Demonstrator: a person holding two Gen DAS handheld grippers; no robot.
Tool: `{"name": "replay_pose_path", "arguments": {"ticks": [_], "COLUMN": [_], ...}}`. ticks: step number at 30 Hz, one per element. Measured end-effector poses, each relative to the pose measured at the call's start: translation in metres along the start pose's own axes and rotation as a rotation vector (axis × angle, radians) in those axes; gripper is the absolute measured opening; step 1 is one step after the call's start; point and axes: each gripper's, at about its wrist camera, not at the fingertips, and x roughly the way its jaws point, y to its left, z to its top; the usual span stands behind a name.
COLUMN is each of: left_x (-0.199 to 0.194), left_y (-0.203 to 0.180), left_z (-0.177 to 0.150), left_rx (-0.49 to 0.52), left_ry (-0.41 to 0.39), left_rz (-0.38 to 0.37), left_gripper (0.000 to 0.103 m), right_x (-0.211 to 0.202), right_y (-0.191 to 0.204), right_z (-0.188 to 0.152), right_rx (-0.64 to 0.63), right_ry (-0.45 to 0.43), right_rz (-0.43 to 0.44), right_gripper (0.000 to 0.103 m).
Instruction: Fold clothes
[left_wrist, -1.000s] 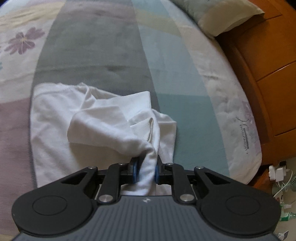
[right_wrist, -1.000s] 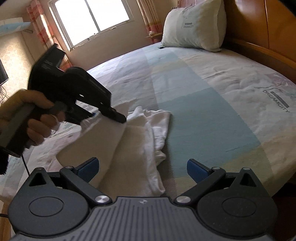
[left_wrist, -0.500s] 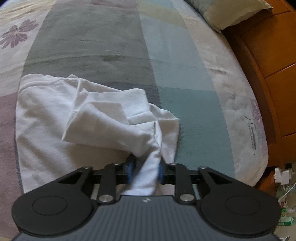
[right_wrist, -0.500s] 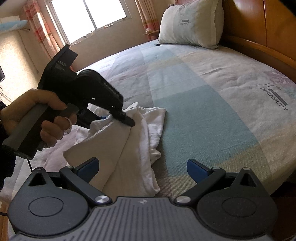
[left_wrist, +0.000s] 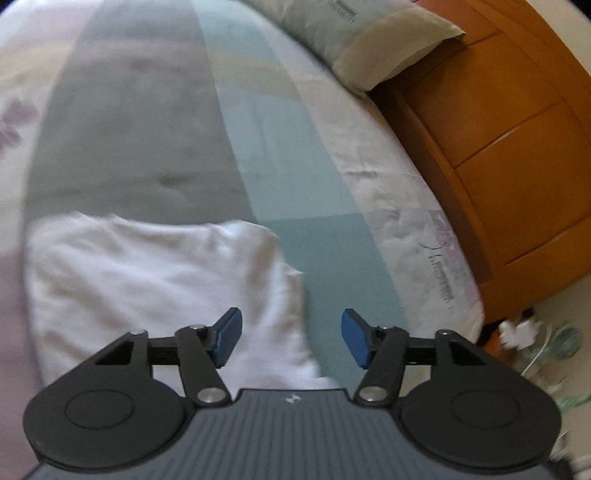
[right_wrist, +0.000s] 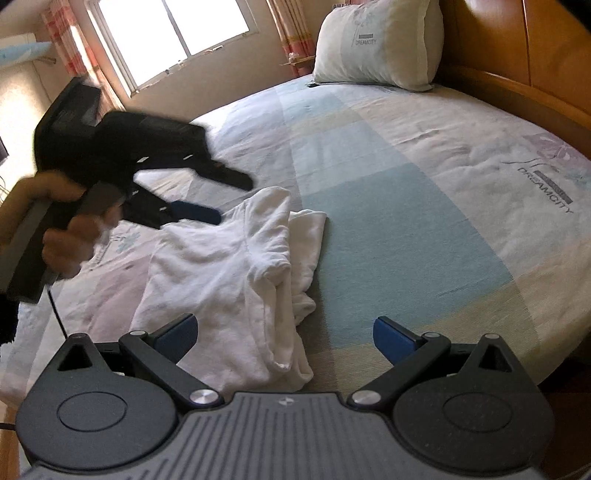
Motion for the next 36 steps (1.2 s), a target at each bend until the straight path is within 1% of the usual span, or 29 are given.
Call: {"name": "replay_pose_path", "arguments": {"ticks": [1, 5, 7, 9, 11, 13, 15, 19, 24, 25, 26, 28, 31, 35, 36], "left_x": [-0.006, -0.025, -0.031, -0.036, -0.042, -0.043, -0.043, -0.044, -0.045, -0.045, -0.046, -0.044, -0.041, -0.038, -0.038], "left_y": [0.004, 0.035, 0.047, 0.056, 0.062, 0.062, 0.061, 0.059, 0.057, 0.056, 0.056, 0.058, 0.06, 0.063, 0.064], "left_z": [-0.002, -0.02, -0.032, -0.046, -0.06, -0.066, -0.072, -0.083, -0.098, -0.101, -0.103, -0.104, -0.105, -0.105, -0.105], "left_rx": [0.026, 0.032, 0.029, 0.027, 0.03, 0.051, 0.071, 0.113, 0.165, 0.175, 0.185, 0.177, 0.171, 0.155, 0.151], "left_ry": [-0.016, -0.073, -0.102, -0.129, -0.154, -0.165, -0.175, -0.197, -0.223, -0.228, -0.233, -0.229, -0.219, -0.214, -0.213], "left_rz": [0.018, 0.095, 0.114, 0.128, 0.137, 0.142, 0.147, 0.157, 0.169, 0.172, 0.174, 0.167, 0.165, 0.172, 0.172], "left_gripper": [0.061, 0.061, 0.061, 0.061, 0.061, 0.064, 0.066, 0.066, 0.067, 0.067, 0.067, 0.068, 0.069, 0.069, 0.07], "right_x": [0.0, 0.002, 0.005, 0.013, 0.022, 0.033, 0.045, 0.063, 0.071, 0.073, 0.075, 0.079, 0.077, 0.065, 0.062], "right_y": [0.0, -0.002, -0.003, -0.005, -0.009, -0.012, -0.014, -0.016, -0.013, -0.013, -0.013, -0.011, -0.005, 0.014, 0.016], "right_z": [0.0, 0.002, 0.004, 0.009, 0.012, 0.015, 0.016, 0.016, 0.023, 0.025, 0.027, 0.032, 0.034, 0.027, 0.024], "right_rx": [0.003, 0.017, 0.018, 0.025, 0.042, 0.065, 0.076, 0.088, 0.067, 0.065, 0.064, 0.063, 0.047, -0.036, -0.042], "right_ry": [0.001, -0.002, -0.013, -0.006, 0.01, 0.032, 0.05, 0.072, 0.03, 0.021, 0.016, 0.016, 0.009, -0.019, -0.014], "right_rz": [0.012, 0.117, 0.165, 0.193, 0.219, 0.239, 0.235, 0.226, 0.216, 0.221, 0.231, 0.248, 0.249, 0.2, 0.194], "right_gripper": [0.103, 0.103, 0.103, 0.097, 0.084, 0.081, 0.081, 0.08, 0.079, 0.077, 0.07, 0.064, 0.064, 0.066, 0.066]}}
